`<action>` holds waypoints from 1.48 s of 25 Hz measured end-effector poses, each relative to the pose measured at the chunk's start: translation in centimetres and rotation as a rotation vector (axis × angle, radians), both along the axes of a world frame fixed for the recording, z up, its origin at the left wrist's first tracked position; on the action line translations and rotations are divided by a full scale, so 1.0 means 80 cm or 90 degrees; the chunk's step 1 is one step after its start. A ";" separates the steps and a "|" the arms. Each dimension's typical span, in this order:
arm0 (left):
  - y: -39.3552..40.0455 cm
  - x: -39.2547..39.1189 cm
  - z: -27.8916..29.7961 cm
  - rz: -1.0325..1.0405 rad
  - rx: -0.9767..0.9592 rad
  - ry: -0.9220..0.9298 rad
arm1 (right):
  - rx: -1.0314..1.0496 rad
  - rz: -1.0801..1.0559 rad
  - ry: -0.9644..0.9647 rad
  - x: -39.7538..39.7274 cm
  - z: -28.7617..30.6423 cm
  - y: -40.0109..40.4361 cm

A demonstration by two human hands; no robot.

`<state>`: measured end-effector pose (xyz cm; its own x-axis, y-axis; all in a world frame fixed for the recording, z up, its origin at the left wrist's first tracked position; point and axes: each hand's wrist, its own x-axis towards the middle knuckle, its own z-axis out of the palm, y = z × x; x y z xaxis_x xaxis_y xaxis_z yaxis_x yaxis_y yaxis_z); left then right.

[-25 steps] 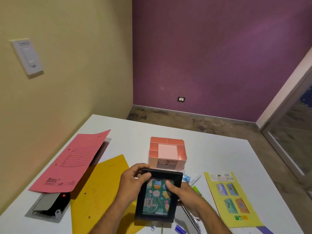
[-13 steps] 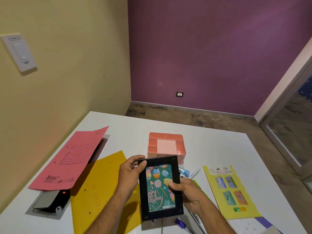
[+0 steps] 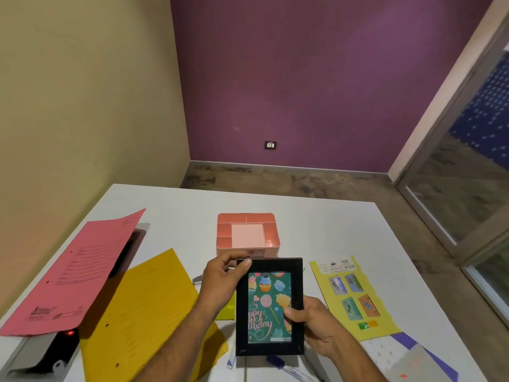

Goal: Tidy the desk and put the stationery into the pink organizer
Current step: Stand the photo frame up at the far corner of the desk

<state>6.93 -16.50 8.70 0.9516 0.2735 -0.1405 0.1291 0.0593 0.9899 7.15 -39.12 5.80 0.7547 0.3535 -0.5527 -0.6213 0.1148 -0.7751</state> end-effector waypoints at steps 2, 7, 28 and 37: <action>-0.025 0.020 -0.002 -0.033 0.035 0.002 | -0.014 -0.059 -0.034 0.004 -0.003 -0.033; -0.103 0.073 -0.033 -0.136 0.237 0.001 | -0.026 -0.262 -0.098 0.039 -0.009 -0.145; -0.334 0.242 -0.240 -0.558 0.846 -0.203 | -0.205 -0.520 -0.168 0.446 -0.097 -0.384; -0.337 0.247 -0.262 -0.513 0.951 -0.265 | -0.199 -0.510 -0.154 0.547 -0.114 -0.382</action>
<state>26.71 -43.43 -12.28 0.8068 -0.5896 0.0376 -0.5900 -0.8010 0.1011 50.93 -69.71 -3.35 0.8189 -0.4703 -0.3288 -0.2606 0.2057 -0.9433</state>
